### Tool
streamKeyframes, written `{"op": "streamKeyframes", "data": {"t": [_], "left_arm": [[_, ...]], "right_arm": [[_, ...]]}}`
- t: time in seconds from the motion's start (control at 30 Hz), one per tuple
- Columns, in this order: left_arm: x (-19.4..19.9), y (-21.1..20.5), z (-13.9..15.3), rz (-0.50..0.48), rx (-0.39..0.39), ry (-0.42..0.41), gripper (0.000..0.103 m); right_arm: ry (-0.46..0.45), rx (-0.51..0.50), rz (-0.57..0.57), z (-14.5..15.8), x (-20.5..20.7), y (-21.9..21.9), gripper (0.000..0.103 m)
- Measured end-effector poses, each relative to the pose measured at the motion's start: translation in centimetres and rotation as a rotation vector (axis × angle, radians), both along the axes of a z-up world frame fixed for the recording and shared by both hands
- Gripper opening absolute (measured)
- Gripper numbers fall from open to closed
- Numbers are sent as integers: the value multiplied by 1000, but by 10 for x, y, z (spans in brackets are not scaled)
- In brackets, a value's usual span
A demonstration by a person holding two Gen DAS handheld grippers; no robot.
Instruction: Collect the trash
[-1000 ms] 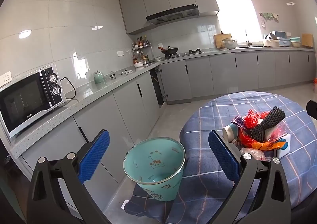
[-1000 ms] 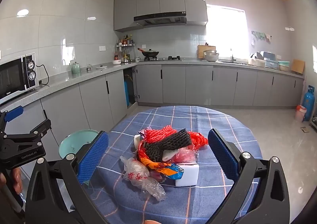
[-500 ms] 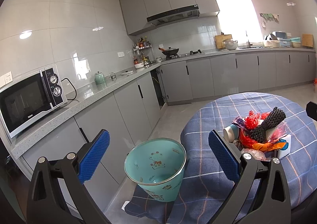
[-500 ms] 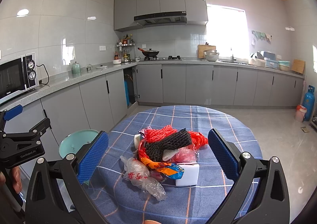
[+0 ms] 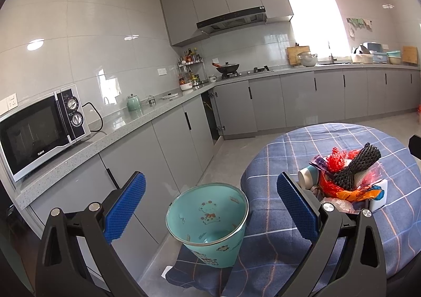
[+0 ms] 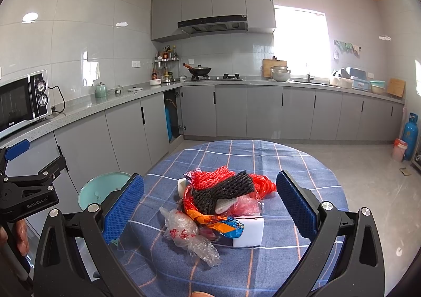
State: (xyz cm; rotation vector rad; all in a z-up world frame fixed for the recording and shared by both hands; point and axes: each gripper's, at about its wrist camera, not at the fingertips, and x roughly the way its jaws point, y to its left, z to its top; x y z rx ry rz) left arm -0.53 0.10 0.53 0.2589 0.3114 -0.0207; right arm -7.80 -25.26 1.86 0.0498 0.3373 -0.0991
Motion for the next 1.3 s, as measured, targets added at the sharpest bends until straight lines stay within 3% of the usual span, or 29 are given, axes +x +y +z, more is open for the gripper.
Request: {"op": "streamKeyframes", "data": {"t": [1.3], "left_arm": [[1,1,0,7,-1,-3,98]], "right_arm": [[0,3,1,2,-1,-2,99]]}}
